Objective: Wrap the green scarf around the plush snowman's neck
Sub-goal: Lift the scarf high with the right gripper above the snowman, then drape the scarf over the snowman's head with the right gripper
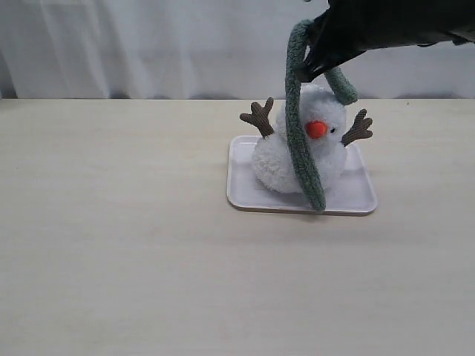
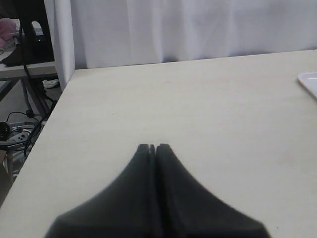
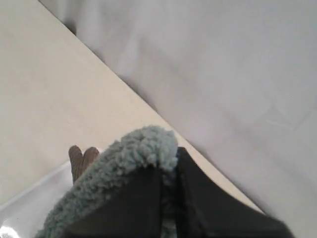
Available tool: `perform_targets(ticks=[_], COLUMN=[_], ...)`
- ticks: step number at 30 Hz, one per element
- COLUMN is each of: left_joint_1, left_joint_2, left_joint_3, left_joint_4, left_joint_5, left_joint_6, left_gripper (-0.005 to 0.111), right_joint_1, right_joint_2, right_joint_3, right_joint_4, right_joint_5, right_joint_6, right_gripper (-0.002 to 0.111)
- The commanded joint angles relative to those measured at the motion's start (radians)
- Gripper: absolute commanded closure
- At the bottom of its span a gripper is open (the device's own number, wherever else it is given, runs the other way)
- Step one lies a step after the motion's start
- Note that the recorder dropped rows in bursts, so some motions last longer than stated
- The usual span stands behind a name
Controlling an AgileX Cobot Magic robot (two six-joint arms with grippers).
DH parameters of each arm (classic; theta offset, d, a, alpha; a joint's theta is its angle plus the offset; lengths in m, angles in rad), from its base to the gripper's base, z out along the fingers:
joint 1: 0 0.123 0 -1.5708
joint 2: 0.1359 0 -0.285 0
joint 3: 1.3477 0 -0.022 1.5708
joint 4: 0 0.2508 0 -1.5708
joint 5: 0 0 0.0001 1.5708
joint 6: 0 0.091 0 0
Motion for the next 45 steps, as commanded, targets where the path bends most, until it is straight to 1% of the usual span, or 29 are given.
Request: perform_targets(ticks=[1,4,6,10,17,28,45], left_joint_1=[0.001,0.001,0.001,0.001,0.001,0.001,0.001], left_joint_2=[-0.003,-0.003,-0.003,-0.003,-0.003,-0.003,-0.003], left_joint_3=[0.003,0.003,0.003,0.003,0.003,0.003,0.003], left_joint_4=[-0.002,-0.002,-0.002,-0.002,-0.002,-0.002,-0.002], left_joint_5=[-0.011,-0.011,-0.011,-0.011,-0.011,-0.011,-0.011], left_joint_6=[0.002,0.002,0.002,0.002,0.002,0.002,0.002], left_gripper=[0.107,0.107,0.107,0.107,0.107,0.107,0.107], right_joint_1=[-0.008,-0.008,-0.008,-0.008,-0.006,-0.006,-0.006], right_joint_2=[0.093,0.157,0.190,0.234,0.280,0.206,0.072], right_joint_3=[-0.145,-0.249,-0.296,-0.340,-0.353,-0.353,-0.353], right_joint_4=[-0.358,-0.567,-0.621,-0.621,-0.605,-0.570,-0.543], right_joint_5=[0.169,0.322,0.401,0.457,0.470,0.479,0.825], right_joint_6=[0.410,0.645,0.703,0.719,0.743,0.743,0.743], right_gripper=[0.104,0.104,0.104,0.104,0.104,0.104,0.104])
